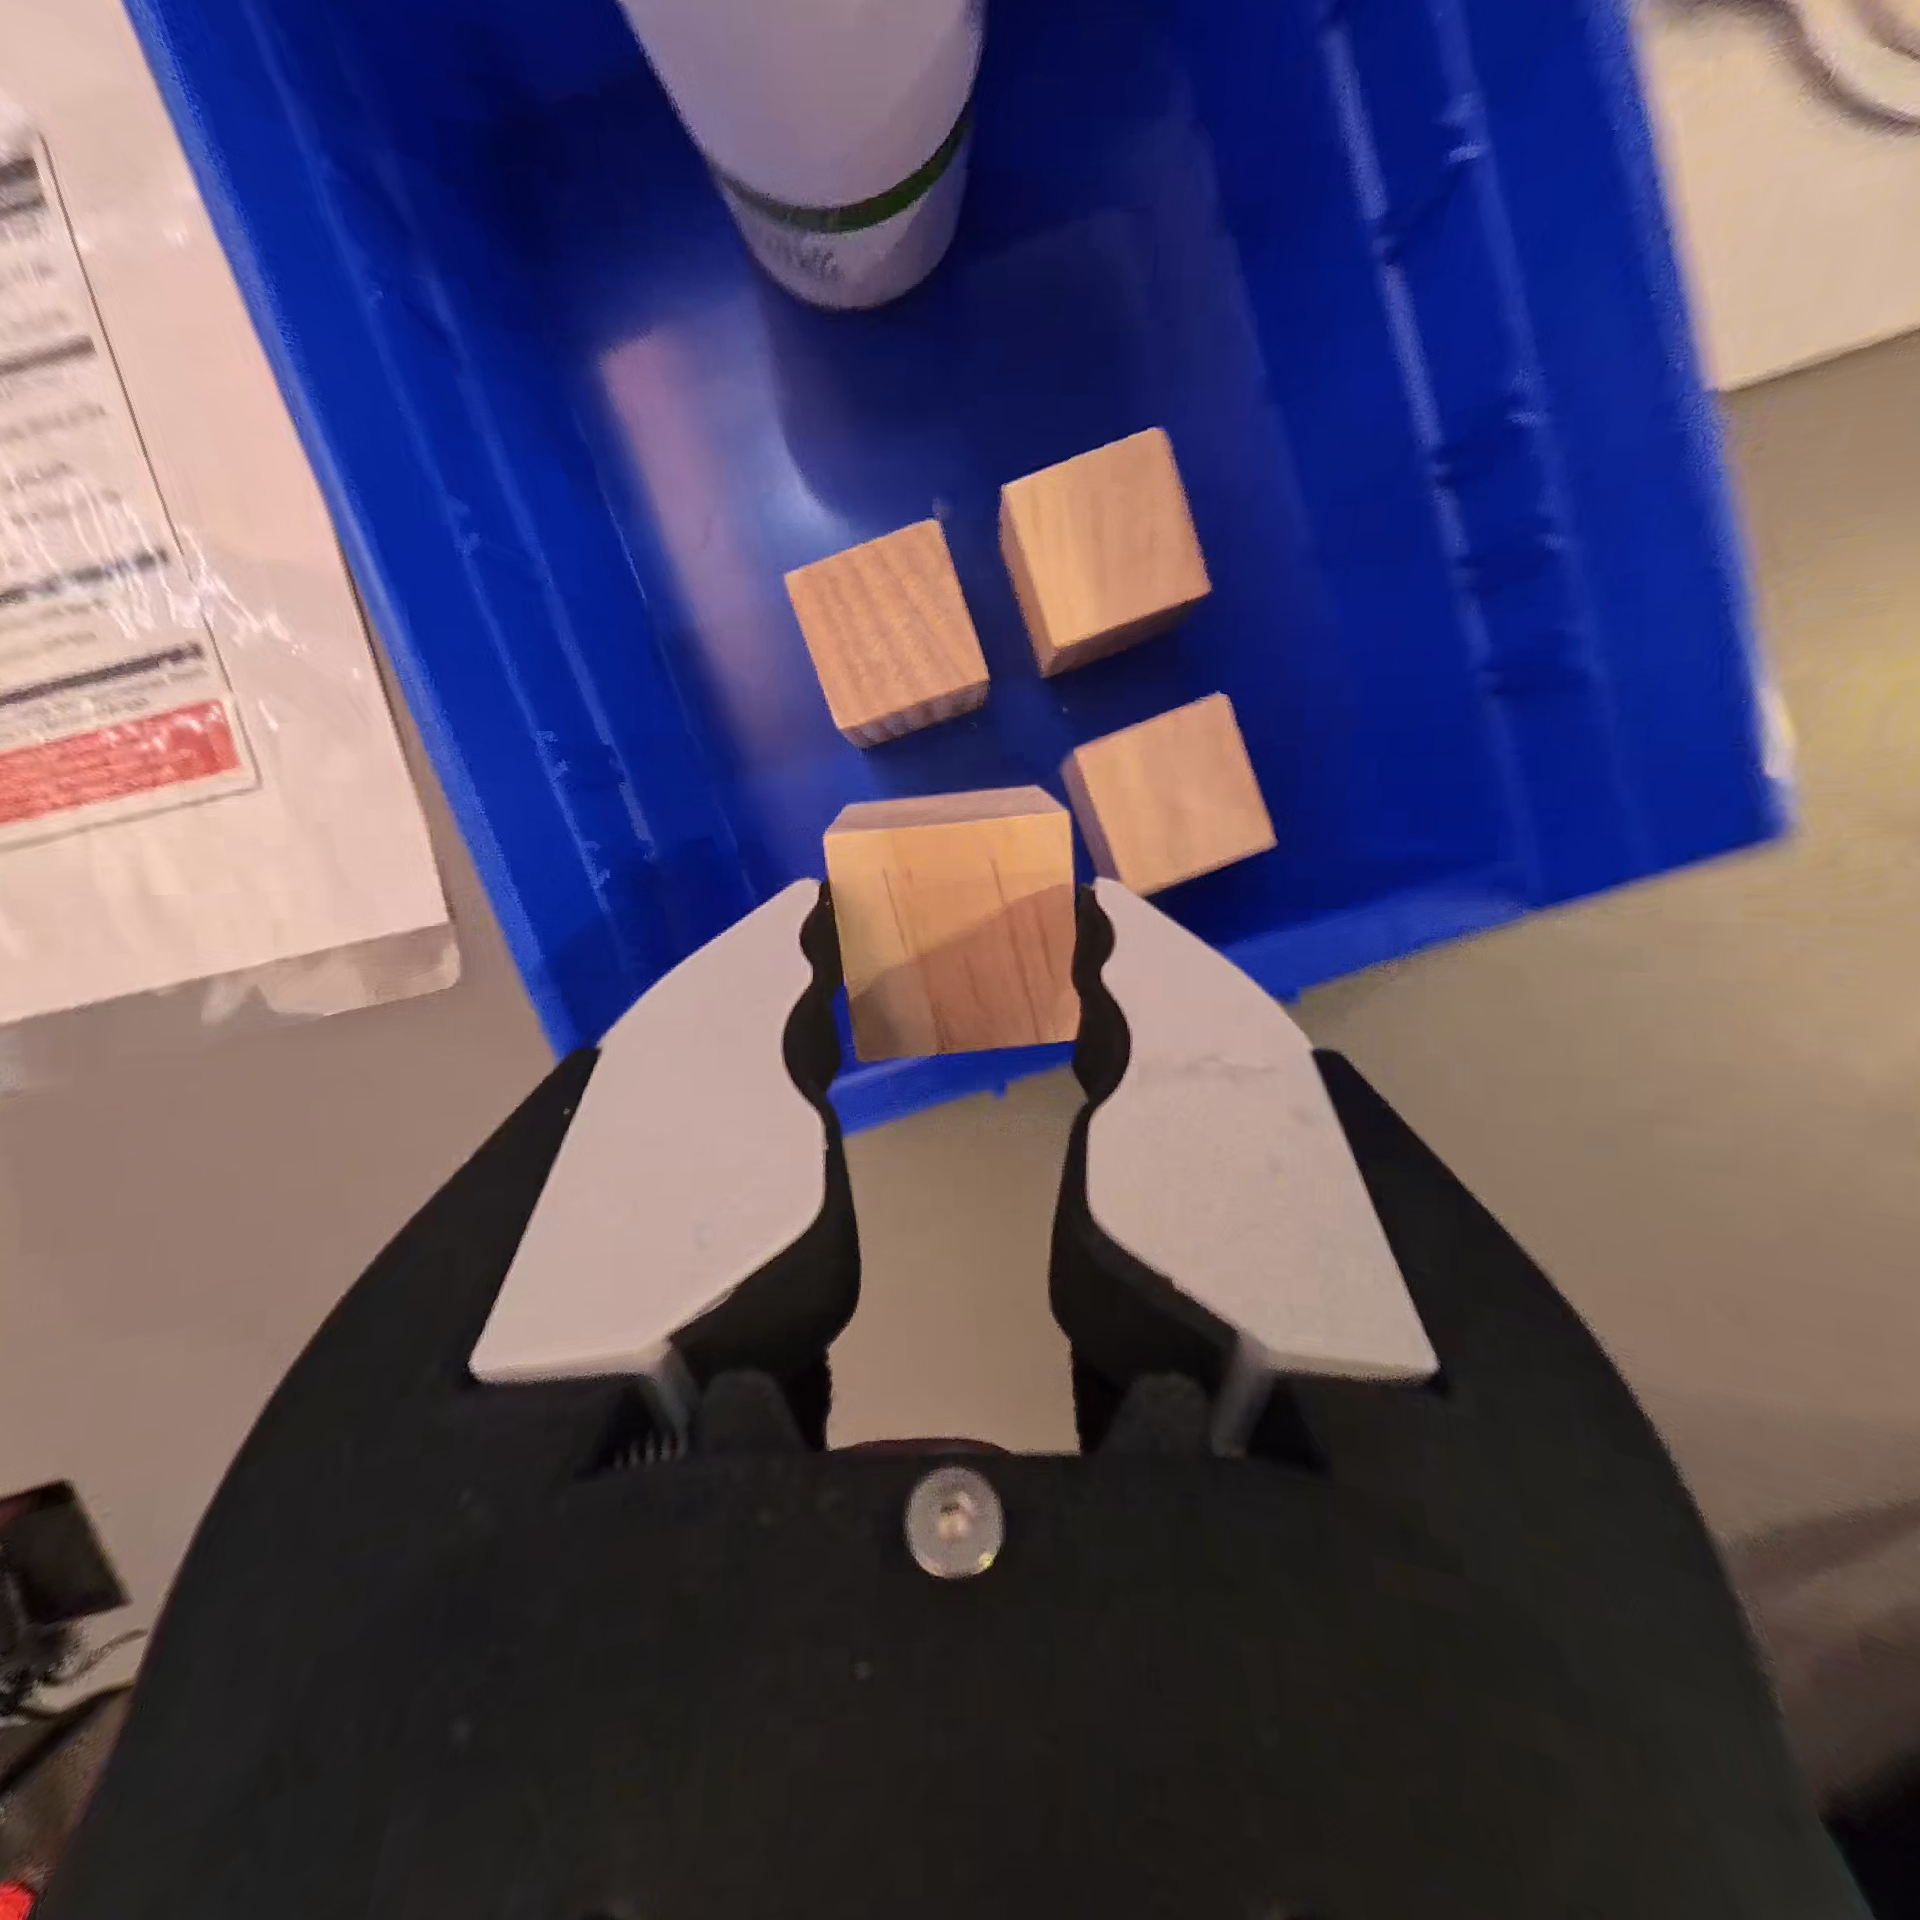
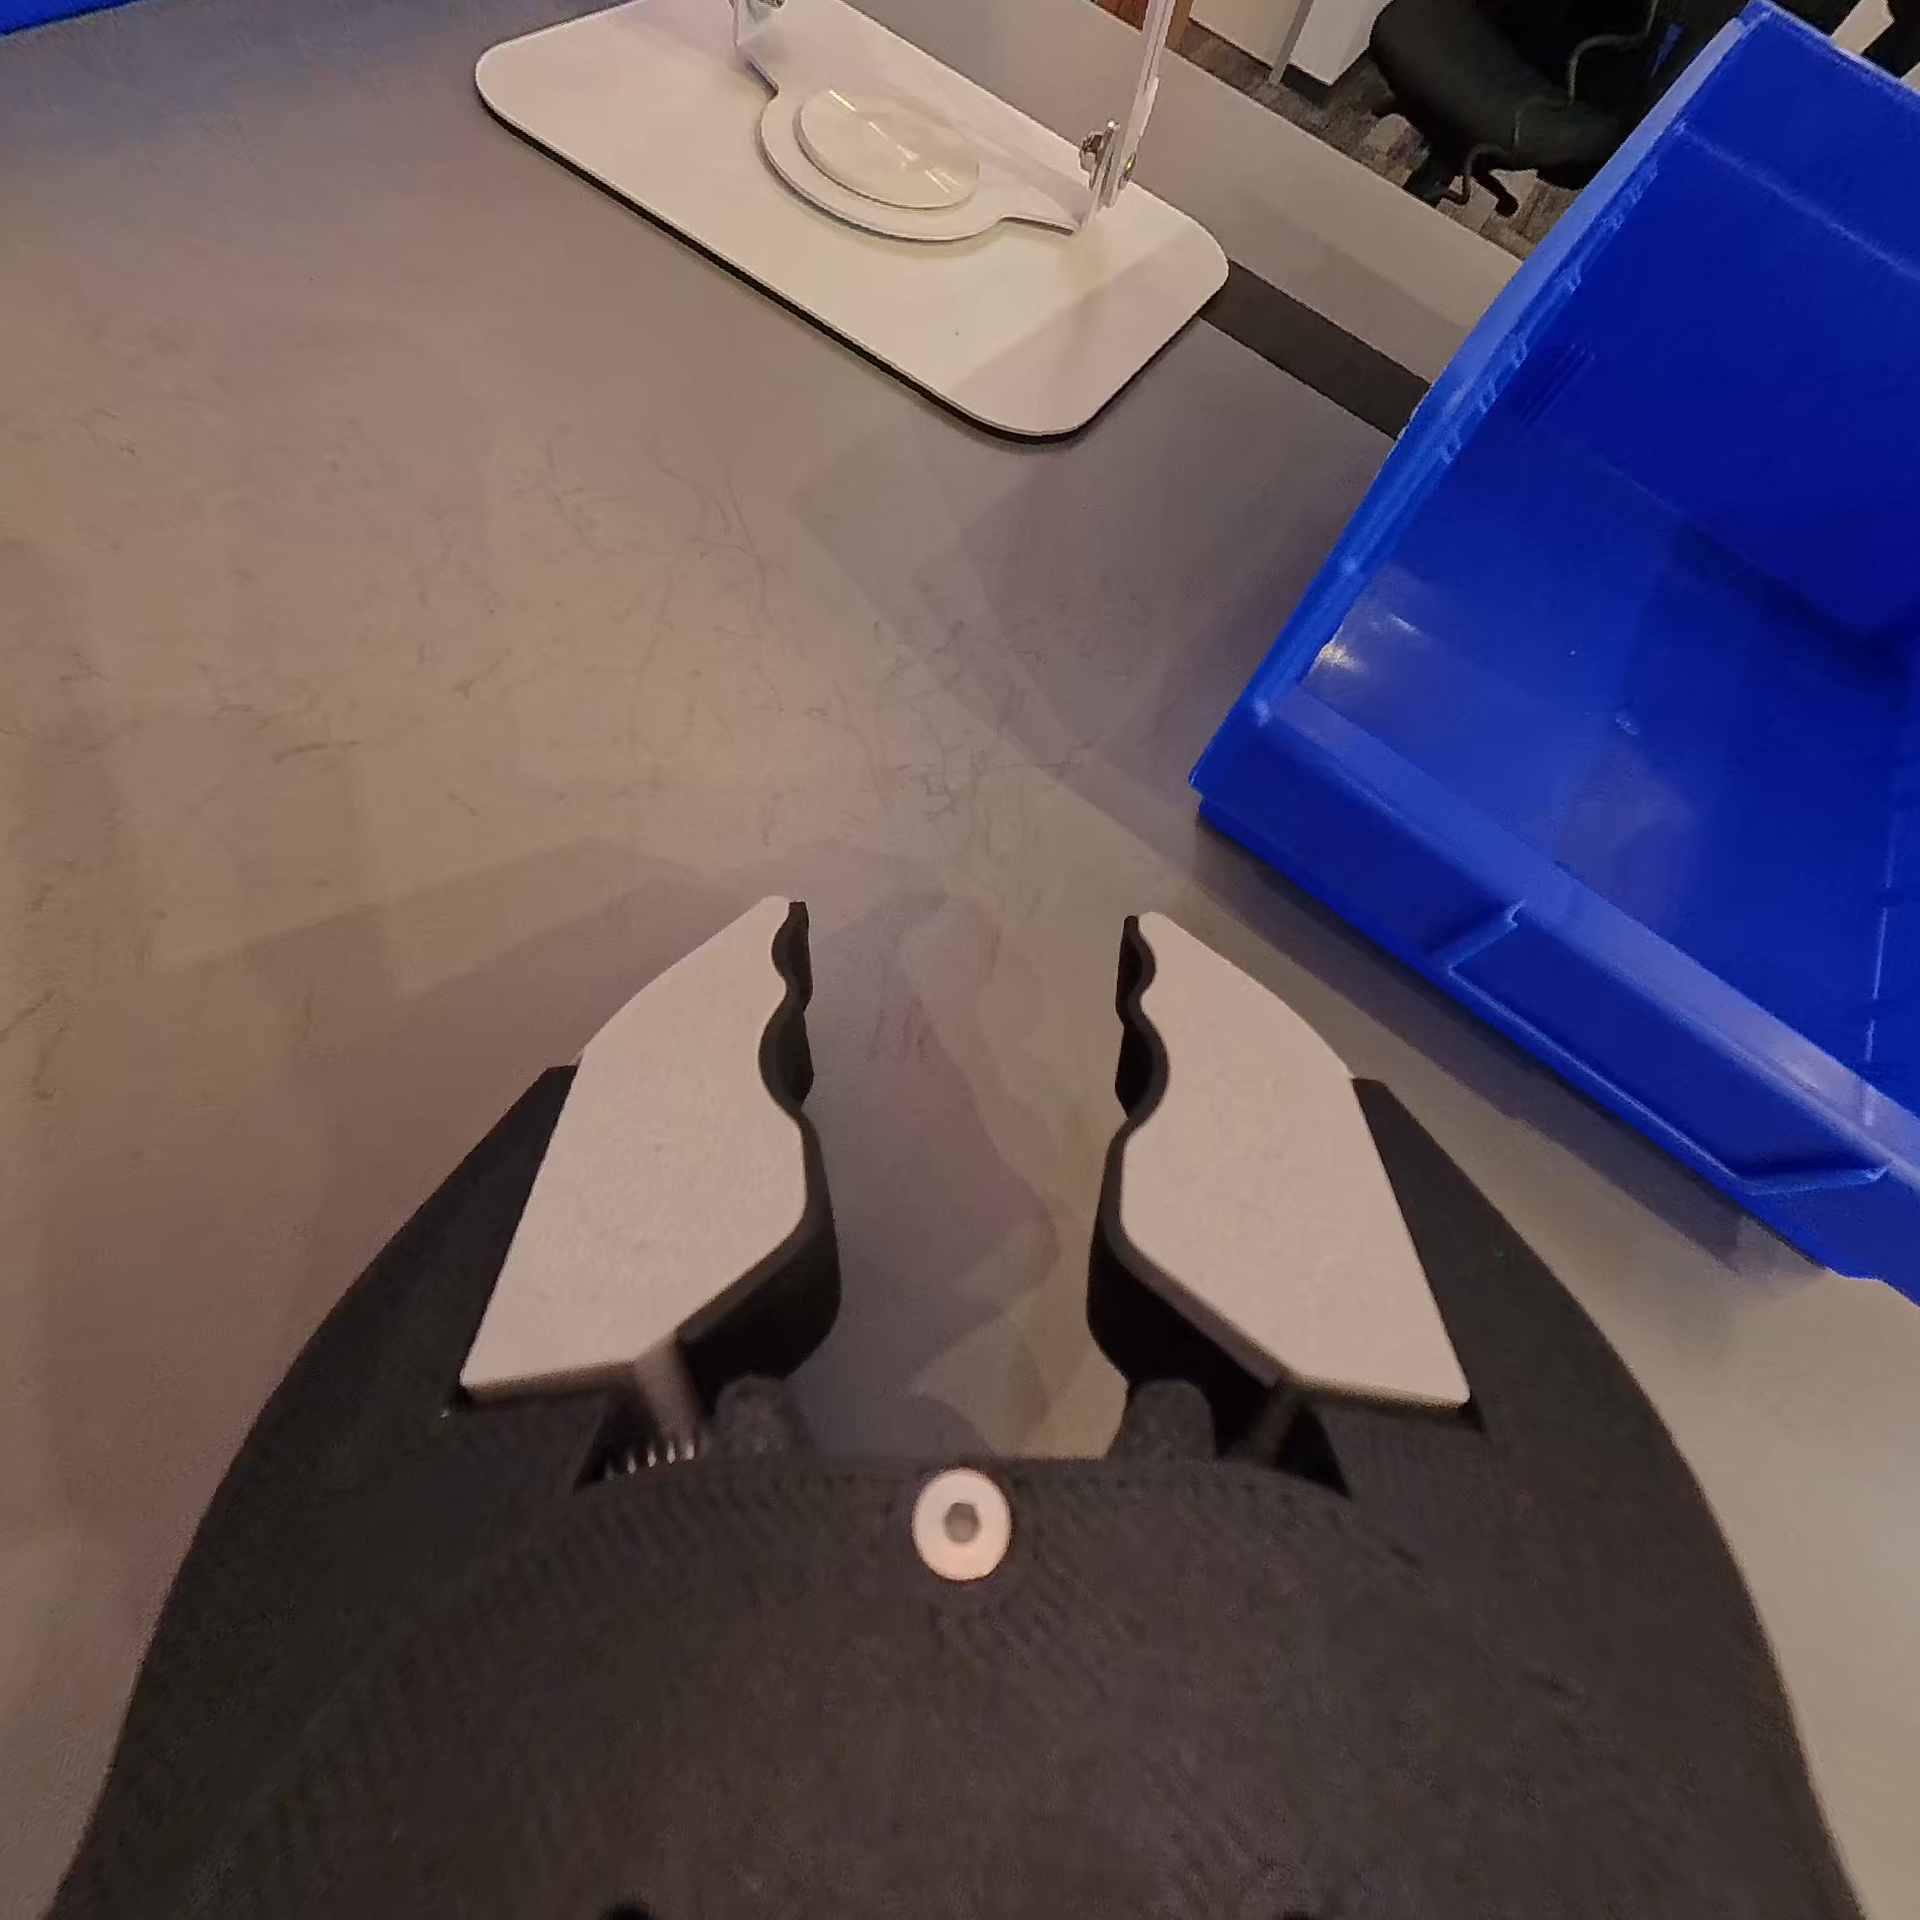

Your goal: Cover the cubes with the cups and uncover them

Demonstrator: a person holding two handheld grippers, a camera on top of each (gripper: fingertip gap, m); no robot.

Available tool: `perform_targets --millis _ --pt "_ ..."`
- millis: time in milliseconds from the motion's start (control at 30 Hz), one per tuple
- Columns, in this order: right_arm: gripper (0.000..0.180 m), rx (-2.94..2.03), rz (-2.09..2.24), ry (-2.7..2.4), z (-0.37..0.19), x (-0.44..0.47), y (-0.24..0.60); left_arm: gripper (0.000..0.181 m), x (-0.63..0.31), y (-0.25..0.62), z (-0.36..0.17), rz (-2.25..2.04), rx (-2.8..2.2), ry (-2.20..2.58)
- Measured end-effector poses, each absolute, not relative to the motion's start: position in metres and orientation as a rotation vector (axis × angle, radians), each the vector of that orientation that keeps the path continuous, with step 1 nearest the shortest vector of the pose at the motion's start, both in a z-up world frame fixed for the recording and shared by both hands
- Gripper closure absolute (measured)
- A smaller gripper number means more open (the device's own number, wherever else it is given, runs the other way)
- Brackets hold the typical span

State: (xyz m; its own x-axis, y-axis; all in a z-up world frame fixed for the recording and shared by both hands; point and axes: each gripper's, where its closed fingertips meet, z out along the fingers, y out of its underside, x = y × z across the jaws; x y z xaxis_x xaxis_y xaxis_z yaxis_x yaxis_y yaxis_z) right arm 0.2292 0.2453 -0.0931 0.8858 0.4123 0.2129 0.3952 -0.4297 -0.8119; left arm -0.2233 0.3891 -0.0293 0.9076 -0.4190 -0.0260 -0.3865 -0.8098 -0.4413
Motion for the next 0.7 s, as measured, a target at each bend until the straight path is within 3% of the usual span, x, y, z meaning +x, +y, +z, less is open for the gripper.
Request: perform_targets --millis 233,433,700 --pt "0.123 -2.066 0.026 -0.593 -0.094 0.228 0.245 0.138 -0.193 0.318 0.017 -0.116 -2.361 1.278" --pt "0.123 -2.069 0.023 -0.6 -0.094 0.227 0.245 0.138 -0.151 0.234 -0.017 -0.251 -2.09 1.898" --pt "0.123 -2.071 0.014 -0.604 -0.095 0.227 0.245 0.138 -0.14 0.197 -0.063 -0.387 -1.998 2.127"
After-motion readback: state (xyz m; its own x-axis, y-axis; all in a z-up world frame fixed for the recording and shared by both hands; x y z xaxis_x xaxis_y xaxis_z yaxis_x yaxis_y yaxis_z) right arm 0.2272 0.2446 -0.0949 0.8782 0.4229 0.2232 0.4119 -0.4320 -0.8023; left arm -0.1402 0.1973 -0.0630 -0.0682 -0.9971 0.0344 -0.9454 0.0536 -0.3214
